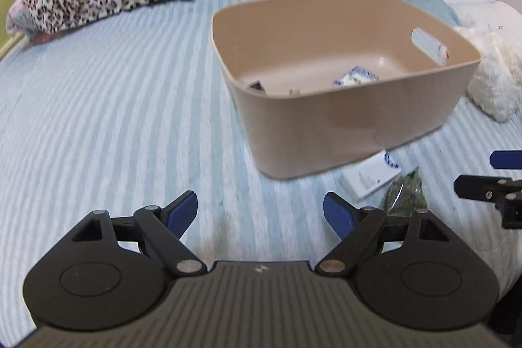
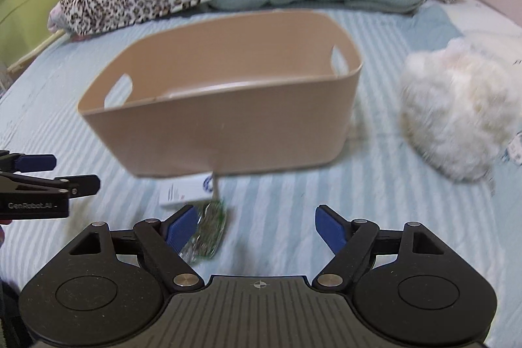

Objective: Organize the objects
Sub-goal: 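Grasp the white card with left tool while right tool grasps the green herb packet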

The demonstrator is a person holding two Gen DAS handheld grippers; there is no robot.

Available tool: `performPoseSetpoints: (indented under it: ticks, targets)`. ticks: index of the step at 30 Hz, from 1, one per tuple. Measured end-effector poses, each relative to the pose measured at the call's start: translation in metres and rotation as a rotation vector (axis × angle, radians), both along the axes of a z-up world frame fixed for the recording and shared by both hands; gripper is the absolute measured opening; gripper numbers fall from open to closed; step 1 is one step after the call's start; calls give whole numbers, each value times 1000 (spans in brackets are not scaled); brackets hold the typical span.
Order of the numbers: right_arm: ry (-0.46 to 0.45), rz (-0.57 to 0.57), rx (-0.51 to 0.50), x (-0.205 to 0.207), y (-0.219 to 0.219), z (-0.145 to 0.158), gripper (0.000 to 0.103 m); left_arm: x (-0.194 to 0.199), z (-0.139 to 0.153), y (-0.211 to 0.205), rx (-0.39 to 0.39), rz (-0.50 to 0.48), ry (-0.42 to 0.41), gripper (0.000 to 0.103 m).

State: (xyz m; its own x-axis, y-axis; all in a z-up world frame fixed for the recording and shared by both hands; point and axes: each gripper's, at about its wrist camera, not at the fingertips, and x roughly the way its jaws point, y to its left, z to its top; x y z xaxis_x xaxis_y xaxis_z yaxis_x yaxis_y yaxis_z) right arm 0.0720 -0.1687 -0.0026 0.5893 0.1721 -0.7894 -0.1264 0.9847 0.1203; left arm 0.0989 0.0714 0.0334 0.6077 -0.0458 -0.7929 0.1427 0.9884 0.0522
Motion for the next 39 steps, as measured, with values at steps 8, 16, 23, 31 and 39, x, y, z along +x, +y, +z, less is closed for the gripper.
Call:
performPoseSetpoints:
  ticks: [8, 16, 23, 31, 39]
  targets:
    - [58, 60, 12, 0, 30, -23, 88, 8, -22, 12, -37, 60, 25, 85]
    - [81, 96, -11, 8, 43, -39, 90, 17, -28, 12, -70, 73, 44, 85]
    - [108, 62, -45, 21, 38, -51, 90, 19, -36, 8, -89, 56, 58, 85]
    - [107, 36, -105, 28, 11, -43, 87, 17, -45, -12, -104, 20, 78, 85]
    - [119, 5, -100, 26, -16, -46, 87, 21, -47, -47, -115, -15, 82, 88]
